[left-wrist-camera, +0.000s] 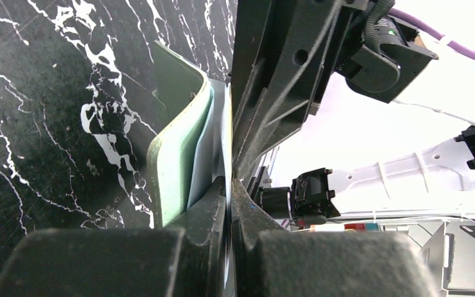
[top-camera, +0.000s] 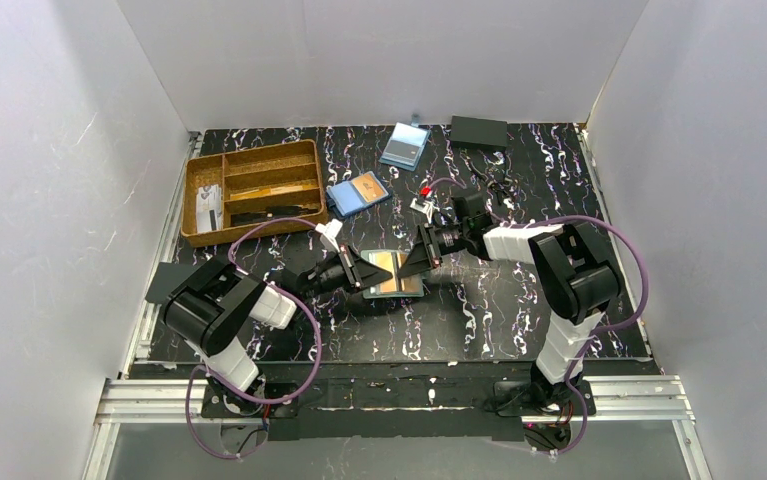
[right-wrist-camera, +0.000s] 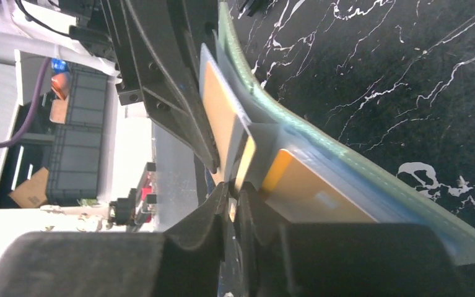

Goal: Take the credit cards out of the card holder
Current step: Remove the credit card from the card holder.

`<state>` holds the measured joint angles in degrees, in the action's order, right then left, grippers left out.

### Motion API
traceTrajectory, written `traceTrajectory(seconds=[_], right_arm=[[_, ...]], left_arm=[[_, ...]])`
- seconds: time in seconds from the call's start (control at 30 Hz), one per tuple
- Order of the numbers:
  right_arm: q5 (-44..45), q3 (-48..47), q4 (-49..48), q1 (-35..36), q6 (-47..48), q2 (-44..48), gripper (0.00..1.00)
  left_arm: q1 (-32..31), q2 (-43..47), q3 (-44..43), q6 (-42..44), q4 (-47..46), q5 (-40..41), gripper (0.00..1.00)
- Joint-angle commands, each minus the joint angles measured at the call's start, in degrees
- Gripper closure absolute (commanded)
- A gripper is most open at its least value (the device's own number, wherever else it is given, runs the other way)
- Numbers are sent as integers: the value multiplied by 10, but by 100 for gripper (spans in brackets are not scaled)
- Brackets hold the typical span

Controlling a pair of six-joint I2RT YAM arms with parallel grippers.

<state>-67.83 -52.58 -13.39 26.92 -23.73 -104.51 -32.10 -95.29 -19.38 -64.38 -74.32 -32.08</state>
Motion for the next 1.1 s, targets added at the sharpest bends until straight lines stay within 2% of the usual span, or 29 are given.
traceTrajectory(seconds=[0.0,0.07,0.1,0.2,0.3,0.33,0.4,0.53,0.67,0.7,0.8,0.83,0.97,1.07], right_arm=[[-22,3,-53,2,-31,-5,88],[-23,4,-53,0,-30,-10,97],[-22,4,-51,1,-28,-13,99],[-16,-6,-10,1,5,-21,99],[-11,-15,22,0,30,-31,99],[-10,-15,23,0,31,-35,99],[-9,-15,27,-2,32,-43,99],[-6,-21,46,-8,44,-63,99],[16,-43,127,-16,105,-85,99],[23,-50,150,-19,121,-90,99],[43,-63,201,-29,159,-100,99],[46,-65,211,-32,167,-100,99],[64,-82,260,-42,213,-93,99],[75,-120,358,-51,304,-88,99]], left_arm=[[-4,-7,-8,0,-40,0,100],[-3,-6,1,-1,-40,11,94],[-3,-6,6,0,-40,17,91],[-1,-9,19,-2,-40,28,79],[6,-22,21,-10,-44,22,74],[9,-28,22,-13,-46,19,69],[15,-43,22,-19,-53,10,67],[26,-71,26,-20,-62,2,68],[42,-92,38,-17,-64,1,73],[46,-97,41,-16,-64,2,77],[58,-113,52,-21,-61,10,97],[61,-118,55,-23,-61,12,100],[67,-127,70,-26,-61,27,100],[69,-101,84,-26,-55,40,100]])
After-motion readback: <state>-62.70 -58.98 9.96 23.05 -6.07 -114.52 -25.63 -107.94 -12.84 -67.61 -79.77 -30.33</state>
